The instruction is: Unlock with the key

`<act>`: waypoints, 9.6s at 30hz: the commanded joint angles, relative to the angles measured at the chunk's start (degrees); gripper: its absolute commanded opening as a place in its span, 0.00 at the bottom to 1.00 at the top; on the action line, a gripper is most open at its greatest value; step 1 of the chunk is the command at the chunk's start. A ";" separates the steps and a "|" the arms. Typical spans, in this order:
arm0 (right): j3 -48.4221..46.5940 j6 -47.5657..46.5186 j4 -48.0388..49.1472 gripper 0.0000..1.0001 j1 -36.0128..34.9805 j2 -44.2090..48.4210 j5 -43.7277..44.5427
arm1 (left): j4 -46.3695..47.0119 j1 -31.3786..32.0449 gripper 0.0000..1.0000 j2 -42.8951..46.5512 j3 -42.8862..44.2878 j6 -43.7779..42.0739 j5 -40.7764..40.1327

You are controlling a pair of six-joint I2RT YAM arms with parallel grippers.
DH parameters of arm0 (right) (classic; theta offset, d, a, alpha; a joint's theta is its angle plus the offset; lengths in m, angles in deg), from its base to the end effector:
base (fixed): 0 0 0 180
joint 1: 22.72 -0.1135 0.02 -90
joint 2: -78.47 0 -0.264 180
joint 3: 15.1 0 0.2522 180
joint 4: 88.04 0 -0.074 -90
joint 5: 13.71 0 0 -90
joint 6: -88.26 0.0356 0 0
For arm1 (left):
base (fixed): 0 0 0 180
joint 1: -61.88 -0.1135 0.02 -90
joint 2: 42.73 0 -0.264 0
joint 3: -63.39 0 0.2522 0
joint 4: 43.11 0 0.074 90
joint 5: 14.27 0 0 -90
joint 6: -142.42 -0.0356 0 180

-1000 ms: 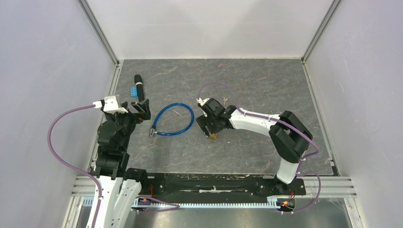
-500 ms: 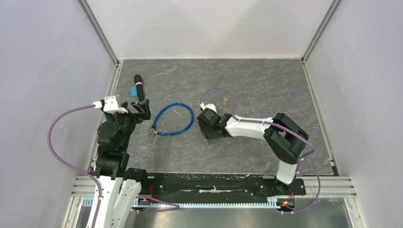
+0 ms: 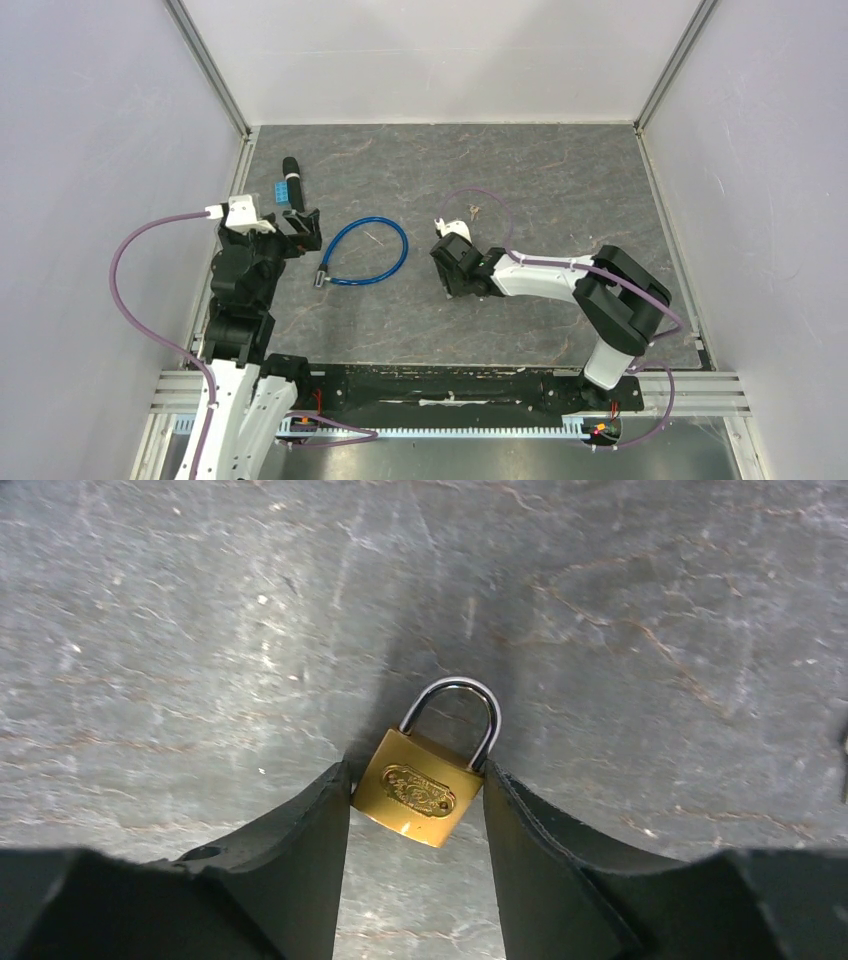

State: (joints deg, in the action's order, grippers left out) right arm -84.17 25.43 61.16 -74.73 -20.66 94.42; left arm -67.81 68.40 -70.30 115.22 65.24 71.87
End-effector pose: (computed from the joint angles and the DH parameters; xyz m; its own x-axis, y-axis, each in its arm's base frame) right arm 0.2135 0.2554 0.1536 -0.7777 -0.2908 -0.5573 -0.3379 0.9410 -0.0194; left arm 0.1249 -0.0119 0.3385 -0.0177 -0.2208 -0.9752 0.0436 0.9742 -0.2214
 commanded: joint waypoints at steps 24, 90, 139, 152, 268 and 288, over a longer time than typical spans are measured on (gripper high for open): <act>8.20 -10.70 1.42 0.52 4.96 5.48 -5.80 | -5.75 0.16 0.98 -11.30 4.48 4.64 7.57; 3.55 -15.30 2.03 0.45 29.79 3.50 -10.78 | -7.69 0.16 0.98 -13.11 4.15 3.42 6.45; 1.52 4.66 10.63 0.00 27.75 34.84 -35.92 | 45.67 45.33 0.87 -43.41 2.84 -8.55 6.03; 0.90 5.98 14.83 0.00 27.21 37.24 -42.60 | 46.62 45.41 0.77 -46.17 5.07 -12.73 11.54; 29.38 -11.45 74.70 0.26 11.48 35.06 -64.01 | -52.90 42.96 0.02 -53.07 48.72 -34.92 33.20; 28.69 -9.97 74.68 0.07 11.32 33.45 -65.36 | -52.88 43.57 0.02 -52.76 48.47 -36.11 35.06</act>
State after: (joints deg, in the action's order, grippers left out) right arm -53.68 14.81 133.25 -63.13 13.24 29.79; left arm -120.95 111.48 -124.59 162.52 31.80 104.42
